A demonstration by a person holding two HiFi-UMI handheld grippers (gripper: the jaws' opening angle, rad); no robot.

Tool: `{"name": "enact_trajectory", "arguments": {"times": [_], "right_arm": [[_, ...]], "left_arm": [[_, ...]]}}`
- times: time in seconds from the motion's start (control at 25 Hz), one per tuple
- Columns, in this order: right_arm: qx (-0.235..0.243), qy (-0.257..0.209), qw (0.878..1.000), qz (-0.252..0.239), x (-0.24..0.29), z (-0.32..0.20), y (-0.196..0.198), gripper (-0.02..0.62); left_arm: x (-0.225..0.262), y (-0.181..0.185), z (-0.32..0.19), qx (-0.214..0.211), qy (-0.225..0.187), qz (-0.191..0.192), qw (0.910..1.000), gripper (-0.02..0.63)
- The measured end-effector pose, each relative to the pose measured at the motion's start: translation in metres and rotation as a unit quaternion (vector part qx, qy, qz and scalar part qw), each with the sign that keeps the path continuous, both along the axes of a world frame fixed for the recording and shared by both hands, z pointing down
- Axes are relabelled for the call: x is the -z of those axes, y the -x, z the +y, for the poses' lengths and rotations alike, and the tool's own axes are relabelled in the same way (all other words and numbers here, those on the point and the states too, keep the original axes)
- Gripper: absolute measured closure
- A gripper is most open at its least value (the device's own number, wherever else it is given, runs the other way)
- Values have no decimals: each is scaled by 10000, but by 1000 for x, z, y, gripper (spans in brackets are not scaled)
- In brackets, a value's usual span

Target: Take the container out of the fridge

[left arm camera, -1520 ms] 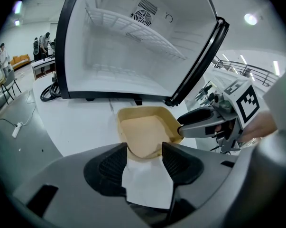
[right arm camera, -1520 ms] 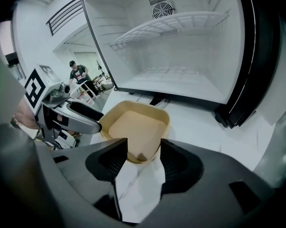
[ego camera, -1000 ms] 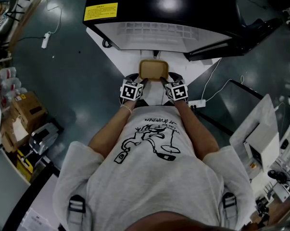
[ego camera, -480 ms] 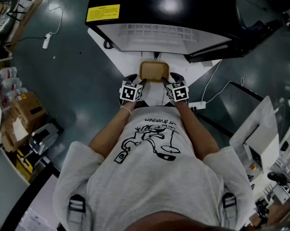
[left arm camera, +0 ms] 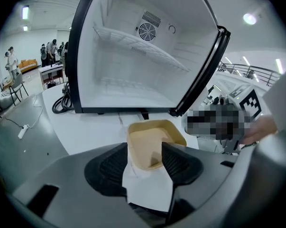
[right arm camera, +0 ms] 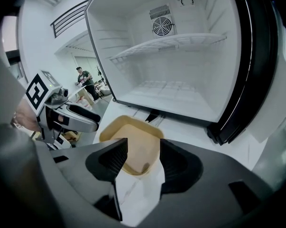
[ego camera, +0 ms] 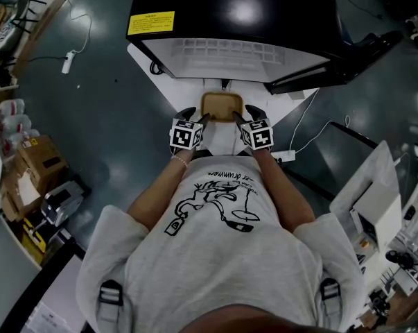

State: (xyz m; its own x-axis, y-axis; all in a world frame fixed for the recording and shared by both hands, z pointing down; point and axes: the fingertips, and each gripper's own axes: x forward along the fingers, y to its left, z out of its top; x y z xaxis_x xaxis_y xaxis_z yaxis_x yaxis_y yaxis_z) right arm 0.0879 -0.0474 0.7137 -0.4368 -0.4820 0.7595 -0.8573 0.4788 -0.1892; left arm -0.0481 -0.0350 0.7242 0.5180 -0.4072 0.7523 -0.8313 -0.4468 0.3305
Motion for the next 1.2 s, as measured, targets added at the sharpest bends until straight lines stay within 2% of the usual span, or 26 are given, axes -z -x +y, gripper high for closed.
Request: {"name": "enact_trajectory", "arguments": {"times": [0.56,0.8,1.2], "right_arm": [[151,-691,9972,-248,74,-16,13,393],[222,-962,9943,-401,108,-19,20,416],[337,-1409,9874,-634,161,-17,28,462]], "left_arm": [[74,-15,-24,-83,-703,359,9968,421],[108,-20,-32,-154,-1095,519,9925,477],[160,-30,-38,-211,-1533,829,9845,518]]}}
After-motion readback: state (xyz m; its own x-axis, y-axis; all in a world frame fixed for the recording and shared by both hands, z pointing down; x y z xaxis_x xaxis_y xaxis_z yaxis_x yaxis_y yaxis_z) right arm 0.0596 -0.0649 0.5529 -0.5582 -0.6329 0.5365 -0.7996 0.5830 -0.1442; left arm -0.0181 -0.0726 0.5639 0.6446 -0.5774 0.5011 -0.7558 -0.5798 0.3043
